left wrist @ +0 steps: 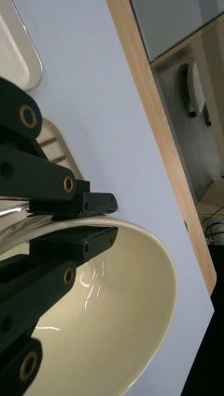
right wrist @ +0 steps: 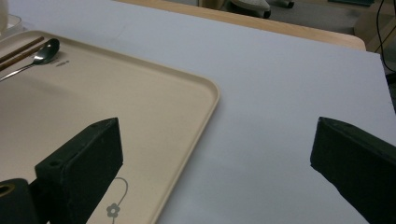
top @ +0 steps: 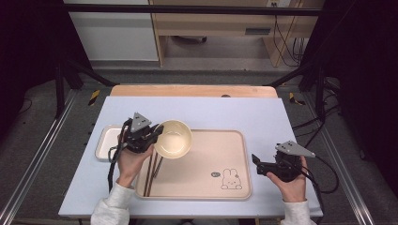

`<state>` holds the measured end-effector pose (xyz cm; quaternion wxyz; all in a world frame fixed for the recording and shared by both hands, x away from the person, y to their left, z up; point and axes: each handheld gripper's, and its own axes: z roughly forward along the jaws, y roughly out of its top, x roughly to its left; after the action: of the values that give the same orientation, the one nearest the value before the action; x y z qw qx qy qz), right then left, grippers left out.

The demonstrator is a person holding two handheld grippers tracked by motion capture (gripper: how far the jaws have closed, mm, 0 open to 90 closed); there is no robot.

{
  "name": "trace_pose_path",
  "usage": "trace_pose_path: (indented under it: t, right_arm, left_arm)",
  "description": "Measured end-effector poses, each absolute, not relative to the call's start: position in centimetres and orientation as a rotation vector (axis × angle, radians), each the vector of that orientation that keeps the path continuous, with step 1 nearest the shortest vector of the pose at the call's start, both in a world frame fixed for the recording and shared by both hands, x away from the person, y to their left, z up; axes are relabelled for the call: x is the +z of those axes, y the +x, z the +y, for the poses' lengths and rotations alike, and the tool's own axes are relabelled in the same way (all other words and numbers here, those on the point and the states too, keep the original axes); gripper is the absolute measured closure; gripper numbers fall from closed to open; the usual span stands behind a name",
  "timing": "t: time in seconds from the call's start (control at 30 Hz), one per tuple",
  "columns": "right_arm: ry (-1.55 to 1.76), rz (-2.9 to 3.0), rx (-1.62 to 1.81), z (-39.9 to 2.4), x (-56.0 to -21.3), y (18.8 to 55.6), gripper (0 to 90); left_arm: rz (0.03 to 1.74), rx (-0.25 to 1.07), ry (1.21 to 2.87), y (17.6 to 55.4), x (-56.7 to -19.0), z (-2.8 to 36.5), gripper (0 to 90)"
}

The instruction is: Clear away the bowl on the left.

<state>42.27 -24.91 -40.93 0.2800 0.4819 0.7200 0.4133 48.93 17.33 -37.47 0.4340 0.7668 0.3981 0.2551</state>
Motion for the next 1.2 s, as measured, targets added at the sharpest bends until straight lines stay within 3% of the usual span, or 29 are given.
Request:
trace_pose_path:
  t: [0.67,1.2]
  right_arm:
    - [1.294,1.936,1.11,-24.8,-41.0,42.3,2.6]
    - [1.292,1.934,1.115,-24.9,-40.9,42.3,2.6]
  left_arm:
    - [1.062,0.56,1.957,53.1,-40.8,13.1,82.7]
    - [1.114,0.517,1.987,54.9,-43.0,11.9,82.7]
